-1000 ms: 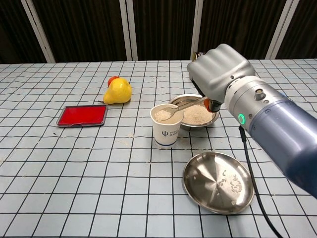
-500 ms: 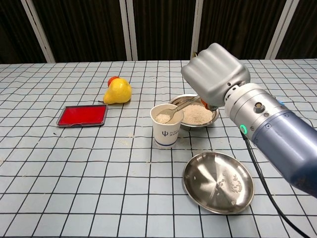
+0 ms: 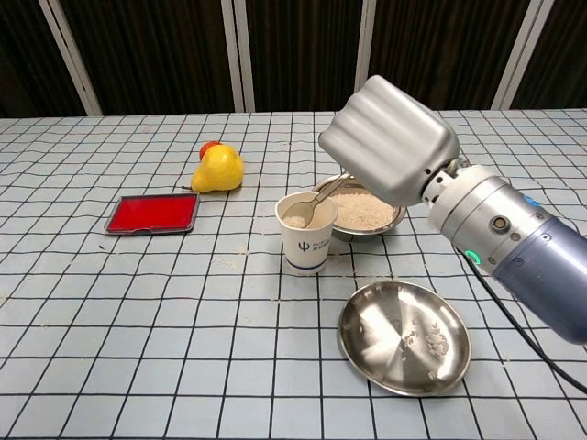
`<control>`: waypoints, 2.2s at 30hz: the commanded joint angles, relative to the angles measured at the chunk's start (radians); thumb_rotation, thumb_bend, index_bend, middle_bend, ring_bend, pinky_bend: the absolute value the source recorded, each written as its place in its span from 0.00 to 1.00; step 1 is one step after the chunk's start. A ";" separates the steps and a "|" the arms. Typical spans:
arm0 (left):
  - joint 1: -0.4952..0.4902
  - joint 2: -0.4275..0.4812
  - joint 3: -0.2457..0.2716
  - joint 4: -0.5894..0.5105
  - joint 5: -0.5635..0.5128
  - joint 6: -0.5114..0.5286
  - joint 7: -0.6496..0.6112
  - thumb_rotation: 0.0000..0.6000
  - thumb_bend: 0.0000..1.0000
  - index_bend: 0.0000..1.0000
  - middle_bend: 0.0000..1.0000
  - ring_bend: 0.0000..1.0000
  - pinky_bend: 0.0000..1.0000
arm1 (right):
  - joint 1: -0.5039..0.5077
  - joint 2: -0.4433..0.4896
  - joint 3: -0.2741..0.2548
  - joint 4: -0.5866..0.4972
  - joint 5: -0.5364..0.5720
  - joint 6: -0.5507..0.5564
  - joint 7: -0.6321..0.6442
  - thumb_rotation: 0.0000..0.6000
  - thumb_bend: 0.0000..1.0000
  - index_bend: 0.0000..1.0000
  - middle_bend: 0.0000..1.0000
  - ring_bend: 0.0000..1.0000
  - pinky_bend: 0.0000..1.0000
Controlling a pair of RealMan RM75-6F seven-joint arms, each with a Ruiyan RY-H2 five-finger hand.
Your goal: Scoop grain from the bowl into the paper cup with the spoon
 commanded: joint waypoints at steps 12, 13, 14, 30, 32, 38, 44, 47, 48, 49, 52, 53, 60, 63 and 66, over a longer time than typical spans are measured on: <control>-0.001 0.001 0.001 -0.003 -0.003 -0.005 0.000 1.00 0.00 0.00 0.00 0.00 0.00 | -0.048 0.016 0.029 0.112 -0.118 -0.034 0.071 1.00 0.58 0.75 0.94 1.00 0.92; -0.001 0.001 0.001 -0.003 -0.002 -0.005 0.000 1.00 0.00 0.00 0.00 0.00 0.00 | -0.050 0.021 0.027 0.118 -0.130 -0.037 0.076 1.00 0.58 0.75 0.94 1.00 0.92; -0.001 0.001 0.002 -0.004 -0.001 -0.005 0.000 1.00 0.00 0.00 0.00 0.00 0.00 | -0.055 0.023 0.027 0.122 -0.138 -0.036 0.085 1.00 0.58 0.75 0.94 1.00 0.92; 0.001 -0.002 0.002 -0.006 -0.005 -0.001 0.011 1.00 0.00 0.00 0.00 0.00 0.00 | -0.093 0.002 0.048 0.207 -0.270 -0.021 0.183 1.00 0.58 0.75 0.94 1.00 0.92; 0.000 -0.002 0.001 -0.006 -0.006 -0.002 0.012 1.00 0.00 0.00 0.00 0.00 0.00 | -0.098 0.002 0.058 0.202 -0.269 -0.028 0.183 1.00 0.58 0.75 0.94 1.00 0.92; 0.001 -0.002 0.002 -0.005 -0.004 -0.001 0.011 1.00 0.00 0.00 0.00 0.00 0.00 | -0.105 0.007 0.066 0.207 -0.295 -0.049 0.177 1.00 0.58 0.75 0.94 1.00 0.92; 0.000 -0.002 0.001 -0.005 -0.006 -0.002 0.010 1.00 0.00 0.00 0.00 0.00 0.00 | -0.106 -0.002 0.094 0.196 -0.300 -0.060 0.177 1.00 0.58 0.75 0.94 1.00 0.92; 0.001 -0.002 0.001 -0.005 -0.004 0.000 0.010 1.00 0.00 0.00 0.00 0.00 0.00 | -0.121 -0.012 0.080 0.222 -0.299 -0.080 0.175 1.00 0.58 0.75 0.94 1.00 0.92; 0.001 -0.002 0.001 -0.004 -0.003 0.000 0.009 1.00 0.00 0.00 0.00 0.00 0.00 | -0.124 -0.016 0.080 0.230 -0.303 -0.080 0.178 1.00 0.58 0.75 0.94 1.00 0.92; 0.002 -0.002 0.002 -0.004 -0.002 0.001 0.008 1.00 0.00 0.00 0.00 0.00 0.00 | -0.125 -0.019 0.083 0.235 -0.306 -0.078 0.182 1.00 0.58 0.75 0.94 1.00 0.92; 0.001 -0.001 0.002 -0.003 -0.002 -0.001 0.005 1.00 0.00 0.00 0.00 0.00 0.00 | -0.112 -0.016 0.111 0.225 -0.321 -0.068 0.187 1.00 0.58 0.75 0.94 1.00 0.92; 0.001 -0.001 0.002 -0.003 -0.003 -0.002 0.004 1.00 0.00 0.00 0.00 0.00 0.00 | -0.108 -0.014 0.123 0.215 -0.324 -0.064 0.188 1.00 0.58 0.75 0.94 1.00 0.92; 0.001 0.000 0.002 -0.005 -0.002 -0.003 0.005 1.00 0.00 0.00 0.00 0.00 0.00 | -0.114 -0.004 0.115 0.194 -0.331 -0.103 0.170 1.00 0.58 0.75 0.94 1.00 0.92; 0.001 0.000 0.003 -0.005 -0.003 -0.003 0.004 1.00 0.00 0.00 0.00 0.00 0.00 | -0.115 0.003 0.128 0.177 -0.337 -0.092 0.171 1.00 0.58 0.75 0.94 1.00 0.92; 0.001 0.001 0.002 -0.004 -0.005 -0.005 0.001 1.00 0.00 0.00 0.00 0.00 0.00 | -0.108 0.022 0.156 0.130 -0.336 -0.085 0.162 1.00 0.58 0.75 0.94 1.00 0.92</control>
